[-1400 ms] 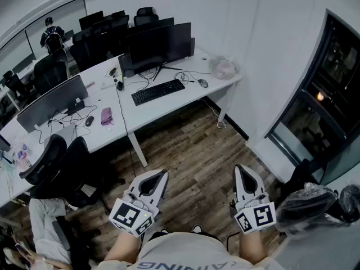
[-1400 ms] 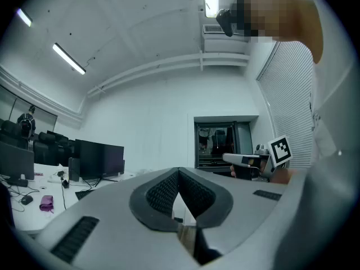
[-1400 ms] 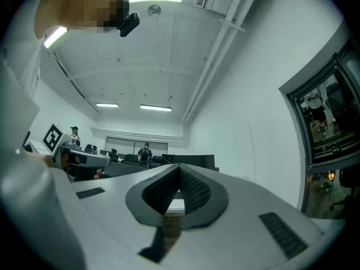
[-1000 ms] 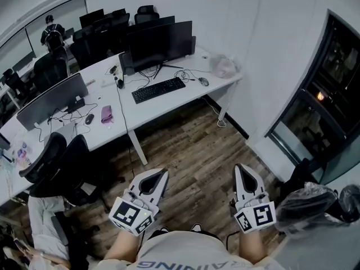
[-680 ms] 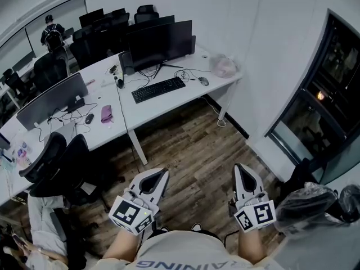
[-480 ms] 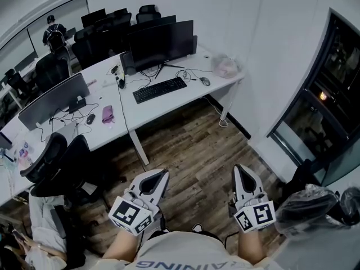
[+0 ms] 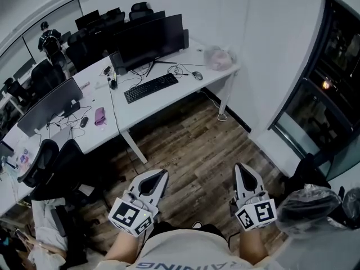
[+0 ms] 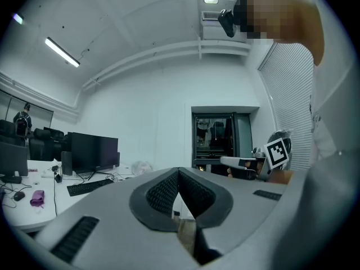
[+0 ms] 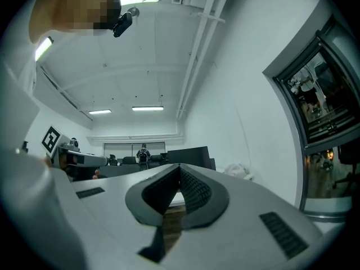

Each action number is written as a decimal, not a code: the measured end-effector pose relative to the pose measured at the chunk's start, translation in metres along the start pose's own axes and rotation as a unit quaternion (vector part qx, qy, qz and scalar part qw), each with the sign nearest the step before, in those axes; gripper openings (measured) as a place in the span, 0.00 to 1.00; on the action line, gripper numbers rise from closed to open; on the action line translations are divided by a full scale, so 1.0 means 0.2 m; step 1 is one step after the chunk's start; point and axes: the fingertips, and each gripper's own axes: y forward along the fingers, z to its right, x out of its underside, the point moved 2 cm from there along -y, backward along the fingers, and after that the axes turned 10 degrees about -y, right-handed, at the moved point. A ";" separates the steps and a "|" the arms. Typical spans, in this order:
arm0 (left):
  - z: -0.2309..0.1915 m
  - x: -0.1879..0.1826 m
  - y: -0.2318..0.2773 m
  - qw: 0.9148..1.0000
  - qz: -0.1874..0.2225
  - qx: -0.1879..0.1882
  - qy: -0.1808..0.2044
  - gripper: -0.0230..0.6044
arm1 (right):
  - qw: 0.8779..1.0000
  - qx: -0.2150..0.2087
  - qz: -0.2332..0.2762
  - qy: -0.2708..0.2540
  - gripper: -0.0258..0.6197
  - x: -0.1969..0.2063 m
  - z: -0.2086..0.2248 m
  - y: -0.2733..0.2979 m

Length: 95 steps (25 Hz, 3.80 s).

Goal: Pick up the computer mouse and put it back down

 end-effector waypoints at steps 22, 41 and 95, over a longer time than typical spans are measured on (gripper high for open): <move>0.01 0.04 0.49 1.000 -0.014 0.025 0.003 0.04 | 1.000 0.023 -0.013 0.014 0.07 0.16 0.43 0.14; -0.96 -0.14 0.82 0.999 0.016 0.002 -0.037 0.04 | 0.997 -0.038 -0.054 -0.048 0.07 0.18 0.26 1.22; -2.09 -0.41 2.45 0.983 0.006 -0.179 -0.027 0.04 | 0.981 -0.180 -0.068 0.011 0.07 0.67 1.42 3.32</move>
